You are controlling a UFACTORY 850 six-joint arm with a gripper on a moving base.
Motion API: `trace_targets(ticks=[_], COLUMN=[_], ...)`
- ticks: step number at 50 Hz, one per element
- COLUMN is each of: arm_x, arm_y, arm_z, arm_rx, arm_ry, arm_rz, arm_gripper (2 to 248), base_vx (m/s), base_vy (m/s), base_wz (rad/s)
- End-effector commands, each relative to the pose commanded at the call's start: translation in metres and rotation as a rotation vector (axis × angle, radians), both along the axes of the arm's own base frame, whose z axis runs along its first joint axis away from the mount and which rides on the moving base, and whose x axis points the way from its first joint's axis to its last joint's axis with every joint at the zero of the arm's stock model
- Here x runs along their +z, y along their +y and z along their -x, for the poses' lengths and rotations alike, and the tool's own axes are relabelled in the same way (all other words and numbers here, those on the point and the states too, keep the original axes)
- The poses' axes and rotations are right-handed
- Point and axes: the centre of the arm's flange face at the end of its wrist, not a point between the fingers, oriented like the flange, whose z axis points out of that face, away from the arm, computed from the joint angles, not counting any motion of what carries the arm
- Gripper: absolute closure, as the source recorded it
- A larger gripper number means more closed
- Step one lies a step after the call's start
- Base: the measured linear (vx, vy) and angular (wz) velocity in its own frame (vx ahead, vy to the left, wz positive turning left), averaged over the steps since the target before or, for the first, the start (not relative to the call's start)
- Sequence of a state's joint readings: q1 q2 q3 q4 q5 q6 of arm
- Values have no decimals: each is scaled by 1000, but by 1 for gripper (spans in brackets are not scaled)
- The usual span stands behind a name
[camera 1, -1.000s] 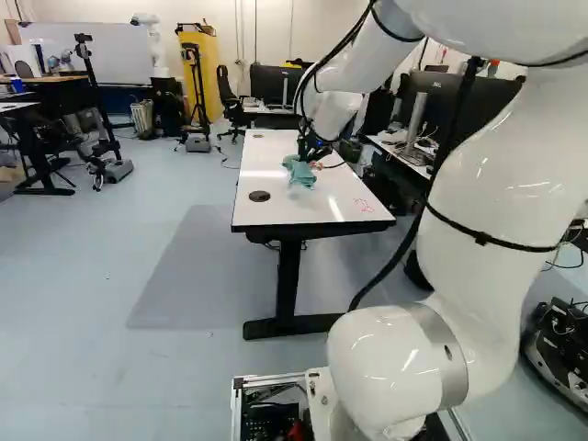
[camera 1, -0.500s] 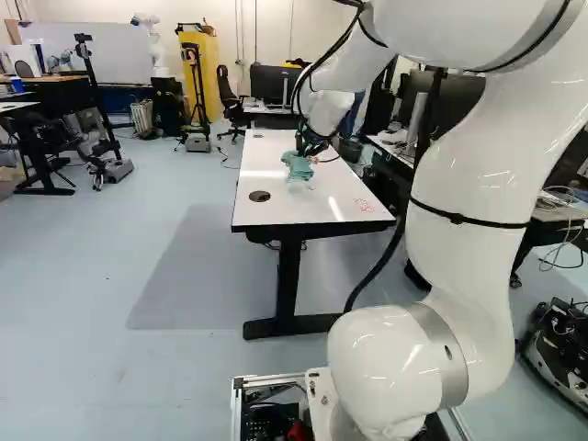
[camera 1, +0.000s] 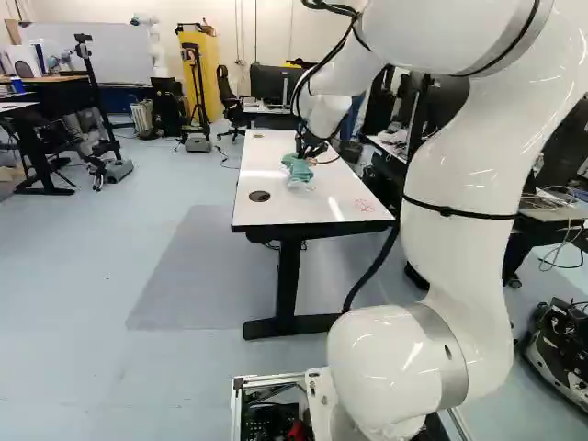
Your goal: Clean the table with the green towel
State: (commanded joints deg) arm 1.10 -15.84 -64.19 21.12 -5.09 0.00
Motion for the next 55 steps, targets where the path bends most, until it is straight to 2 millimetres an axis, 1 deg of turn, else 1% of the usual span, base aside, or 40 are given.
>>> trace_targets(ticks=[50, 55], arm_x=[-64, -66], arm_y=[0, 0], arm_z=[-17, -18], arm_rx=[0, 0], arm_ry=[103, 107], arm_rz=[2, 2], arm_gripper=[220, 220], base_vx=[0, 0], base_vy=[0, 0], base_wz=[0, 0])
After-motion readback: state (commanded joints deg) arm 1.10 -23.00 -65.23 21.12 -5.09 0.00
